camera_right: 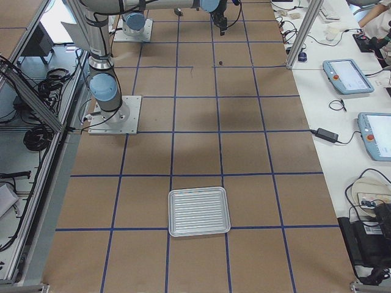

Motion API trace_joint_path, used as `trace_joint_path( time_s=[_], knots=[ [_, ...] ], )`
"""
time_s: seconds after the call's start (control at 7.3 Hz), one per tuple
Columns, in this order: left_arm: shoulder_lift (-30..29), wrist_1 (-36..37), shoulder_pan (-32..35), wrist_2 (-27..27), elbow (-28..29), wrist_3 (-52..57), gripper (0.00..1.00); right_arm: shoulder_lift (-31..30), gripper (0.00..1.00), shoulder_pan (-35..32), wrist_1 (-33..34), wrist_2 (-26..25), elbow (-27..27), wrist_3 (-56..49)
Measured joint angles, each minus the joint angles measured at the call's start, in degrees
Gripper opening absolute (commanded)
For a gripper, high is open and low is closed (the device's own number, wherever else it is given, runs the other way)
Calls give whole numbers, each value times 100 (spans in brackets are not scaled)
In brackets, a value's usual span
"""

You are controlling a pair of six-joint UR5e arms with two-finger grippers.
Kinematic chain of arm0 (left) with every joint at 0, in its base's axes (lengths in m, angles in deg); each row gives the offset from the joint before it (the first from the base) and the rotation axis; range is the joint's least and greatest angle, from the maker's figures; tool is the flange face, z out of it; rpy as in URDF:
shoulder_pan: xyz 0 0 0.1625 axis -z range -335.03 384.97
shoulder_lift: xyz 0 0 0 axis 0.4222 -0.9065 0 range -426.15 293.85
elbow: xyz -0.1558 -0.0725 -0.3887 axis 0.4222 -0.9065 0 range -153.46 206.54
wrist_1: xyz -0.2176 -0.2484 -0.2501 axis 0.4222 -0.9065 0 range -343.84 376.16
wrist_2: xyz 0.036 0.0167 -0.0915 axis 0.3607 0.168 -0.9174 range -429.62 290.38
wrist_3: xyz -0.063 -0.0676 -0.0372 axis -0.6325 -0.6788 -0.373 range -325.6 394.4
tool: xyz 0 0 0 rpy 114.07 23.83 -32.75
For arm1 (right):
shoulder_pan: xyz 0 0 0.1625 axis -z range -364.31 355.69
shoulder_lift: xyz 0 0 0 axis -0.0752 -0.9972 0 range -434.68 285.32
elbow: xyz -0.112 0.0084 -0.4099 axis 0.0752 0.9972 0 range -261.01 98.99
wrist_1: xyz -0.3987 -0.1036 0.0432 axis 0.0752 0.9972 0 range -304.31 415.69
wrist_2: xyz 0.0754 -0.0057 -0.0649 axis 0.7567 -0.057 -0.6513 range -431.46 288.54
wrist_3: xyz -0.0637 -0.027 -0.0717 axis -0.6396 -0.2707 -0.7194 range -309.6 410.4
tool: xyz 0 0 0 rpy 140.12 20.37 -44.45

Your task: Place bearing gear from tray to pile

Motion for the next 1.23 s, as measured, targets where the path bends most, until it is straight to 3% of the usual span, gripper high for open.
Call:
trace_joint_path(
  time_s=[0.41,0.69,1.23],
  knots=[
    [-222,575,1434,-255,-5,-1779,100,-563,100,1058,-1182,-315,306,-526],
    [-560,1389,2304,-563,-63,-2031,100,-814,100,1322,-1467,-406,129,-597],
    [-1198,2293,3576,-580,-96,-1661,100,-1302,100,1338,-371,-330,-682,15]
  ],
)
